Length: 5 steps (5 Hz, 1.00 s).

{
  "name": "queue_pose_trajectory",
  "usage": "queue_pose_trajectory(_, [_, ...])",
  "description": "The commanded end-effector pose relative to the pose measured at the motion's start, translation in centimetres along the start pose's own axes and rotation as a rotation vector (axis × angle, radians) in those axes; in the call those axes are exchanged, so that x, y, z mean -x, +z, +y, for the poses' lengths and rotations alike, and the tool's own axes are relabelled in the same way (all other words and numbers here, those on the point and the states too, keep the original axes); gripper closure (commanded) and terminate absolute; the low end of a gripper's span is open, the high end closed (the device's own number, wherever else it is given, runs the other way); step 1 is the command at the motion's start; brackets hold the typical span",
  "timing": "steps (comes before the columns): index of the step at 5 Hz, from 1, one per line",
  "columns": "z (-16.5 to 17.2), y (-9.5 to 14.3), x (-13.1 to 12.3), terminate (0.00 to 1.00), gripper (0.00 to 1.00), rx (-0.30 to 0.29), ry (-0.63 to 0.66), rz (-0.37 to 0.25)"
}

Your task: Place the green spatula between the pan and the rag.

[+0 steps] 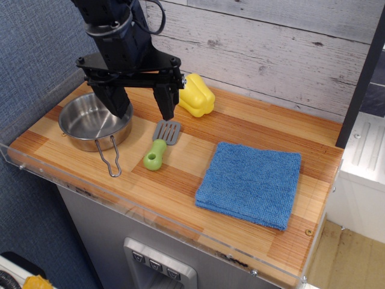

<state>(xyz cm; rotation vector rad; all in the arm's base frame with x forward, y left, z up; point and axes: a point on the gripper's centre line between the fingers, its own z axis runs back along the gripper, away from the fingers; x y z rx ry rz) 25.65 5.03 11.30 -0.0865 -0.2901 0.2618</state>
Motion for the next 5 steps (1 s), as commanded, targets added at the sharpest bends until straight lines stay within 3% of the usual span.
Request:
queue_pose_trajectory(1, [0.05, 1.01, -0.02, 0.00, 0.00, 0.001, -0.007, -0.037])
queue_pose_trajectory(4, [0.05, 1.01, -0.02, 0.00, 0.00, 0.001, -0.007, -0.037])
queue_pose_trajectory(5, [0.05, 1.01, -0.02, 1.00, 0.00, 0.001, -0.007, -0.037])
